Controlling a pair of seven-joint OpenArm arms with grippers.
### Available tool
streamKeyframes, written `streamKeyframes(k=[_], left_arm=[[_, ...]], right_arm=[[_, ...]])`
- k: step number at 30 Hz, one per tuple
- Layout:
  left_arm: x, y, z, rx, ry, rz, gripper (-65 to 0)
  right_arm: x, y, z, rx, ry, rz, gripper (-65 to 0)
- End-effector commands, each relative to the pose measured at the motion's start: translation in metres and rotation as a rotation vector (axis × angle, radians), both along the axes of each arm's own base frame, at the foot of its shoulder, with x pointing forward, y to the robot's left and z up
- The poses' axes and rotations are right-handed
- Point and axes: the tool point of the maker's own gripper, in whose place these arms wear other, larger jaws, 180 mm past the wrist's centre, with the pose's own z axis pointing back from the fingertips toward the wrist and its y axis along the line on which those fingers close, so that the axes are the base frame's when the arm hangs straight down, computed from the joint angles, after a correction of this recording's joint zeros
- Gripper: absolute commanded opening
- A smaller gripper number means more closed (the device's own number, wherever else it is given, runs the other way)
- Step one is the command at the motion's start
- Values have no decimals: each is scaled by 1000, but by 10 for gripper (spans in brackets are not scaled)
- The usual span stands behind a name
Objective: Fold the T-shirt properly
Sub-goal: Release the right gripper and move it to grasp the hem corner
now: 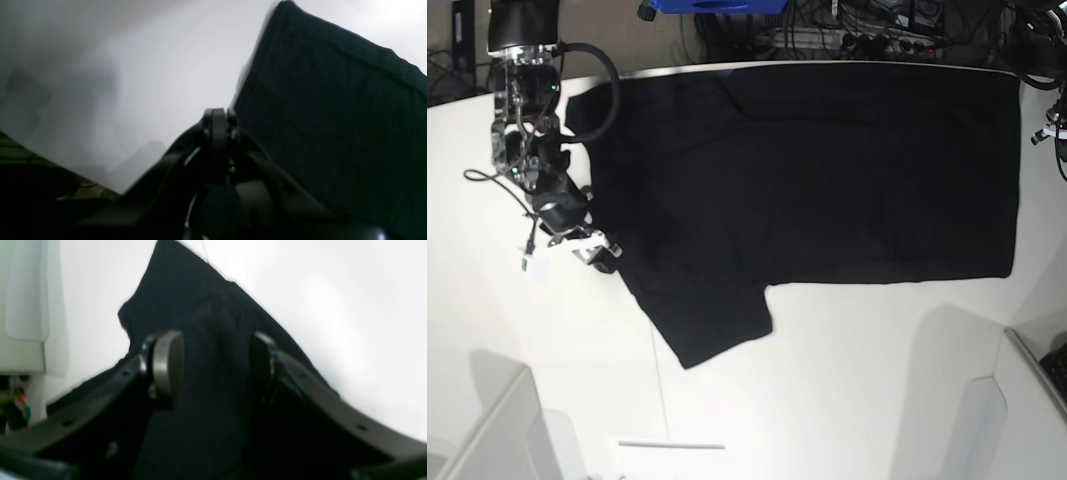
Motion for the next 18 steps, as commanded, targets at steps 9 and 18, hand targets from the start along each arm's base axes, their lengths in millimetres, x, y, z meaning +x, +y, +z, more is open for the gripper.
streamKeyframes(k=[9,18], left_arm=[[32,-4,17,64,-27,-83,-650],[73,-17,-7,142,88,-149,-650]], right_arm=[[47,8,2,-22,-14,34,-347],[91,13,-11,-62,38,61,-341]])
